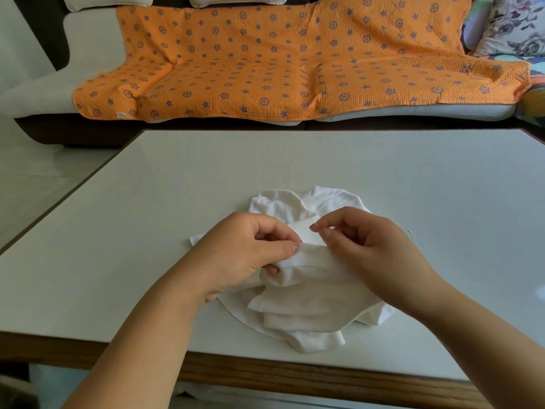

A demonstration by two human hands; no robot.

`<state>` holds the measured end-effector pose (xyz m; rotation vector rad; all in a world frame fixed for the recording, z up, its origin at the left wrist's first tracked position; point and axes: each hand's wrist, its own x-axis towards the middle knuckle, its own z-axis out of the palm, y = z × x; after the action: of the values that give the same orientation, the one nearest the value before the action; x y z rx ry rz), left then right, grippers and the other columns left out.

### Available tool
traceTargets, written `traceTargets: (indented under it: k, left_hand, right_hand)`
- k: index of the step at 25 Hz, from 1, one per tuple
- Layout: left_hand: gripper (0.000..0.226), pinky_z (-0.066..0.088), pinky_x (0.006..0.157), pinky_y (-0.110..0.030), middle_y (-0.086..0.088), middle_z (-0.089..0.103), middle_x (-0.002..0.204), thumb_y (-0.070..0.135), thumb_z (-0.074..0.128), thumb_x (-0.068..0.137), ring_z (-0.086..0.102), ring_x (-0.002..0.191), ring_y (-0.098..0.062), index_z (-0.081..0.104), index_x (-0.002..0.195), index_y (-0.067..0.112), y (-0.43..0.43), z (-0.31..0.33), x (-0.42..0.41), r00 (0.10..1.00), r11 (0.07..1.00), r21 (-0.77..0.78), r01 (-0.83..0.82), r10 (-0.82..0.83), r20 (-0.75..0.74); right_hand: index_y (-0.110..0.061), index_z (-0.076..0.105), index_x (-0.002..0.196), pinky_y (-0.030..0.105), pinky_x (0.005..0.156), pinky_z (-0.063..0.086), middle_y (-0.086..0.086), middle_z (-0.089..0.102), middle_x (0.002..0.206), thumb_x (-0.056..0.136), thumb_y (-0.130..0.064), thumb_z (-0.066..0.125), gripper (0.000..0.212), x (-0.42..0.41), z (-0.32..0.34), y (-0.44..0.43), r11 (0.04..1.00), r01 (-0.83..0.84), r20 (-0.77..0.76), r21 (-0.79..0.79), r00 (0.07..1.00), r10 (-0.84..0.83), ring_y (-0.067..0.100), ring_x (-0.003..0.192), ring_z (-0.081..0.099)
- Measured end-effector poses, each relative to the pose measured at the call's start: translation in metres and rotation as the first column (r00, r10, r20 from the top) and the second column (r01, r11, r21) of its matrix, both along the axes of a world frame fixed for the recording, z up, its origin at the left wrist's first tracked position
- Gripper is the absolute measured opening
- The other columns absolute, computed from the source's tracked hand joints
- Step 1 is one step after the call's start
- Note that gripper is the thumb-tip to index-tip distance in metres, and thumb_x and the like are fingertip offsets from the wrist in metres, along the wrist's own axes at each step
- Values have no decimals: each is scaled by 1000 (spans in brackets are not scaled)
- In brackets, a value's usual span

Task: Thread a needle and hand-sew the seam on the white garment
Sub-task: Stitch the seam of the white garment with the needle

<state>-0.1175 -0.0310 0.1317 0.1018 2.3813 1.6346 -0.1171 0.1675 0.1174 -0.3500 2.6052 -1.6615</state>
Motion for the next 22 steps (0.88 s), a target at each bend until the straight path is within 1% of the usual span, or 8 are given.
traceTargets:
  k: [1, 2, 3, 5, 6, 8, 14, 22]
  left_hand:
    - [9, 53, 64, -18, 8, 72, 74, 13, 72, 86, 65, 70, -2, 78, 85, 19, -1, 0, 0, 1000, 1000, -8, 0, 0, -6]
    - [9, 53, 64, -18, 9, 72, 75, 14, 72, 86, 65, 72, -1, 78, 85, 20, -1, 0, 0, 1000, 1000, -15, -2, 1, -10]
    - [10, 53, 63, -18, 10, 72, 75, 14, 72, 86, 65, 72, -1, 78, 84, 21, -2, -1, -1, 1000, 1000, -19, -4, 4, -14]
    - [10, 52, 63, -17, 11, 71, 74, 14, 72, 86, 64, 72, 1, 78, 83, 22, -2, -1, -1, 1000, 1000, -21, -3, 3, -18]
    - [10, 51, 63, -17, 11, 71, 74, 15, 72, 85, 64, 71, 1, 78, 83, 23, -1, -1, 0, 1000, 1000, -22, 1, -1, -19]
    - [10, 50, 63, -16, 12, 71, 73, 16, 71, 85, 63, 71, 2, 78, 84, 23, -1, -1, -1, 1000, 1000, -25, 7, -8, -22]
    - [10, 49, 62, -16, 16, 69, 70, 16, 71, 86, 62, 69, 4, 77, 84, 23, -1, -1, -1, 1000, 1000, -20, 10, -10, -16]
    - [10, 49, 63, -16, 16, 69, 70, 15, 71, 86, 63, 69, 4, 77, 86, 22, -2, -2, -1, 1000, 1000, -15, 8, -8, -15]
  right_hand:
    - [-30, 72, 85, 12, 49, 30, -5, 43, 54, 93, -24, 60, 16, 1, 2, 2, 999, -26, 43, 19, 999, 25, 5, 51, 36]
    - [-31, 73, 84, 13, 52, 31, 2, 49, 59, 93, -24, 60, 17, 2, 4, 4, 998, -50, 80, 37, 996, 47, 7, 55, 40]
    - [-32, 74, 83, 16, 57, 34, 10, 58, 68, 91, -25, 61, 17, 2, 5, 6, 996, -69, 108, 54, 992, 63, 9, 60, 46]
    - [-33, 74, 82, 23, 65, 39, 13, 67, 85, 88, -25, 62, 16, 3, 7, 8, 993, -90, 144, 76, 987, 78, 16, 69, 53]
    - [-33, 74, 82, 24, 67, 41, 11, 68, 88, 87, -26, 62, 15, 3, 7, 8, 993, -94, 156, 77, 984, 81, 19, 72, 56]
    - [-31, 74, 81, 24, 69, 42, 11, 69, 89, 87, -25, 63, 14, 2, 8, 8, 992, -107, 174, 61, 980, 95, 18, 73, 57]
    - [-32, 74, 82, 26, 69, 42, 12, 68, 88, 89, -24, 64, 15, 2, 6, 9, 992, -124, 210, -8, 970, 123, 9, 70, 54]
    - [-30, 74, 84, 32, 72, 43, 16, 67, 92, 89, -26, 64, 12, 1, 2, 8, 992, -124, 223, -28, 966, 128, 15, 73, 55]
